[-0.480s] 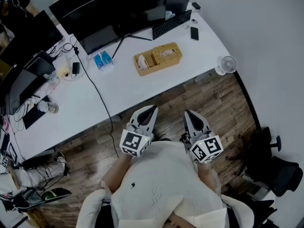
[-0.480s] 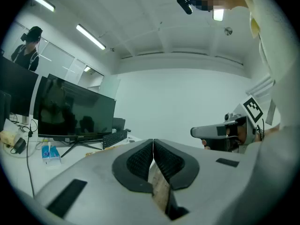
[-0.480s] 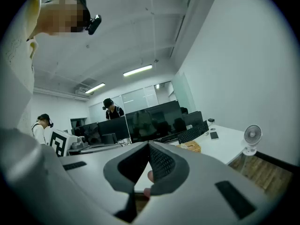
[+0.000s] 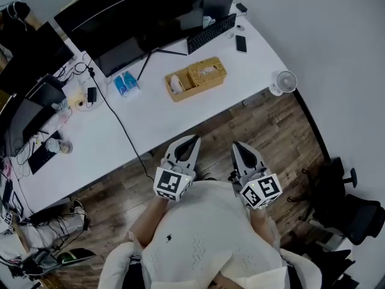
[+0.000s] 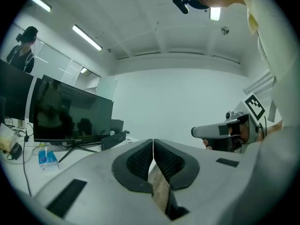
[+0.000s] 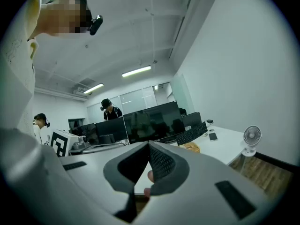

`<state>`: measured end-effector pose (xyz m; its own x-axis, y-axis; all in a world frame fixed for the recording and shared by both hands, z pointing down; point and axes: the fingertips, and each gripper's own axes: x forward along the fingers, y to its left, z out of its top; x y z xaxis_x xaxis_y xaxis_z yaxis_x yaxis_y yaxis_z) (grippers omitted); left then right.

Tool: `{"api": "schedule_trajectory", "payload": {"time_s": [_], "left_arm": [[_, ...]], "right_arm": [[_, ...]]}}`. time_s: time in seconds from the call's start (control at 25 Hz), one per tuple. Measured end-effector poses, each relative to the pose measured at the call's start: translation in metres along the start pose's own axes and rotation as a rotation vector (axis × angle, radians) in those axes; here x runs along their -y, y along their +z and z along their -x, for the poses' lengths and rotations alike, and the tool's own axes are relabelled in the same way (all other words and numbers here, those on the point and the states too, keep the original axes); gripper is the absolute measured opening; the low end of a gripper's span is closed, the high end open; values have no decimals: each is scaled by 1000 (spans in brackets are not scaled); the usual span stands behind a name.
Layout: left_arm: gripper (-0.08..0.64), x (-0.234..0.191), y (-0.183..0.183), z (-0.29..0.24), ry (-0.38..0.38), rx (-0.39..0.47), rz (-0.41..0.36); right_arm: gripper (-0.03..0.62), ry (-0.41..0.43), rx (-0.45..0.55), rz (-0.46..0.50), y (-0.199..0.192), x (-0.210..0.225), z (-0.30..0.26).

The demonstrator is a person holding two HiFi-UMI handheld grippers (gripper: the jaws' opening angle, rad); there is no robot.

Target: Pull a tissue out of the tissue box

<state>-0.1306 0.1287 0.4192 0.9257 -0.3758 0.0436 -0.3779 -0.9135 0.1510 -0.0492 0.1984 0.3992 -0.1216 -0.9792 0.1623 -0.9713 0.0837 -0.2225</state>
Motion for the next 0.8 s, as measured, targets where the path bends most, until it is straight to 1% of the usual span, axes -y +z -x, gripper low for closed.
{"api": "schedule_trajectory", "payload": {"time_s": [0.16,0.28,0.48,0.56,0.6,0.64,0.68,0.8], "left_arm": [[15,-3,-4,1,9,-16,6],[15,-8,-3,1,-2,-11,1],[17,-12,-5,-2,-16,-27,-53],[20,-14,-5,-2,-23,-25,-53],[31,-15,-5,-1,-22,-25,-44],[65,-17,-7,-1,-18,-28,-33],[83,-20,-8,0,-13,-32,-25],[83,-30,-10,0,4,-33,-18]], "right_arm": [[0,1,-24,-14,-7,-3,-3],[1,-11,-9,-19,-6,-3,-10],[0,-9,-1,9,-1,-6,-23],[0,1,-6,22,-1,-9,-28],[0,6,-12,22,-2,-11,-31],[2,11,-19,20,-4,-12,-33],[2,15,-26,19,-6,-13,-36],[1,28,-40,27,-8,-17,-45]]}}
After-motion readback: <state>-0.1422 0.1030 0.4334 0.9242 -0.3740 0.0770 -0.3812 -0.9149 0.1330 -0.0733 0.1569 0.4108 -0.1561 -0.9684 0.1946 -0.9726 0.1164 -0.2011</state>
